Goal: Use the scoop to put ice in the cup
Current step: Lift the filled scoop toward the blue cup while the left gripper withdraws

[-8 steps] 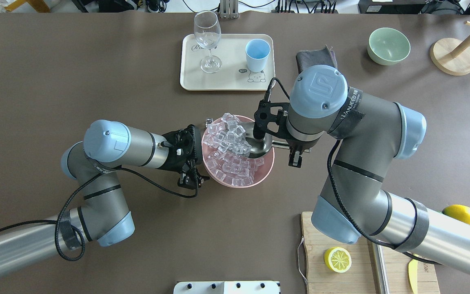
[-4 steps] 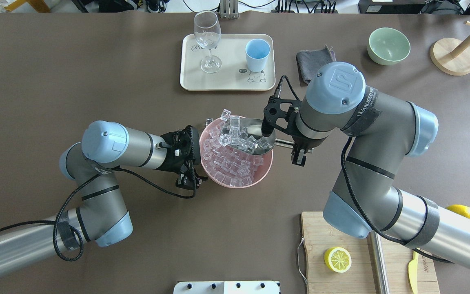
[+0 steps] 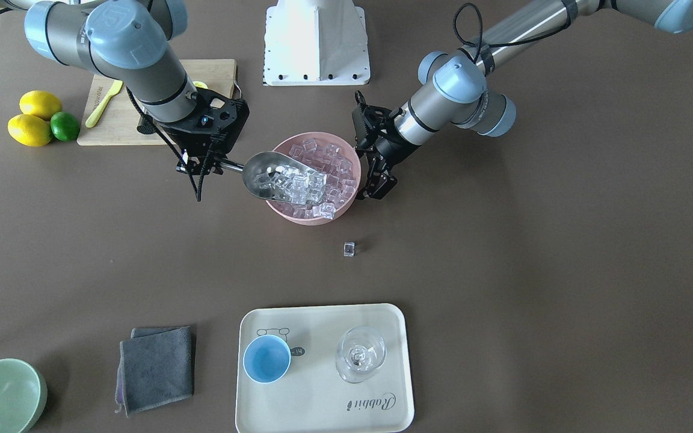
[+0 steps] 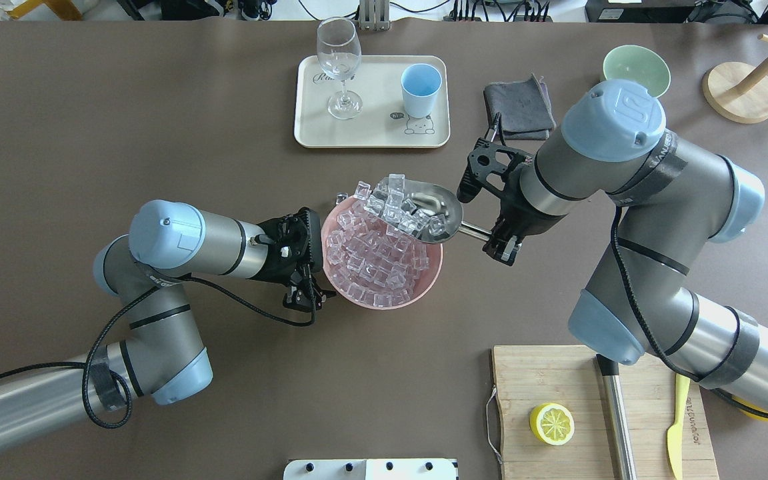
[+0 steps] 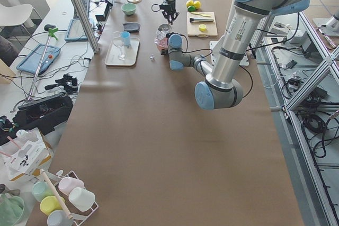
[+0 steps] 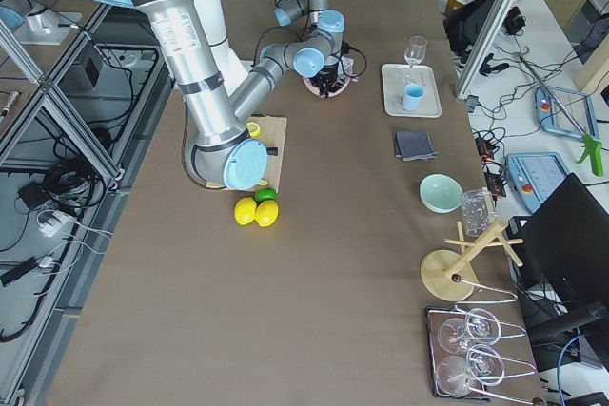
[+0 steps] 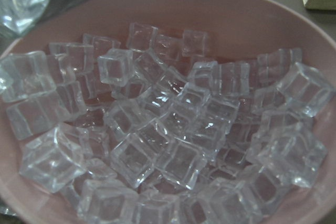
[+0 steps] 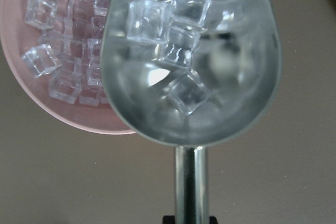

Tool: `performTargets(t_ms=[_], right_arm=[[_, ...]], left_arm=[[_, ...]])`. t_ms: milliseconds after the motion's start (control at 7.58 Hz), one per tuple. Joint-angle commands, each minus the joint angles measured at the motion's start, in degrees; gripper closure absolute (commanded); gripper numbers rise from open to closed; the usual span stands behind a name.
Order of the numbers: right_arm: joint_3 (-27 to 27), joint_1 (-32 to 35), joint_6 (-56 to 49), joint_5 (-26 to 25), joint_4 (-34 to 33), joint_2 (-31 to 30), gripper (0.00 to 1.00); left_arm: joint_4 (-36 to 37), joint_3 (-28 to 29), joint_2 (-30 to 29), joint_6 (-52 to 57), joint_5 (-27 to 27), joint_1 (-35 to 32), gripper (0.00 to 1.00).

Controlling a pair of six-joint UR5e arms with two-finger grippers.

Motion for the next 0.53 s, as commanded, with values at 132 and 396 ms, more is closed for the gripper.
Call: performTargets(t_ms=[132, 396], right_arm=[[0.0, 3.2, 6.9, 4.4, 3.7, -1.7, 1.0], [-1.2, 6.3, 9.4, 5.7, 2.2, -1.4, 1.0]], left_arm=[[-1.6, -0.2, 1.5, 0.1, -0.1, -0.1, 0.02], [-3.1, -0.4, 3.2, 0.4, -0.3, -0.2, 0.02]])
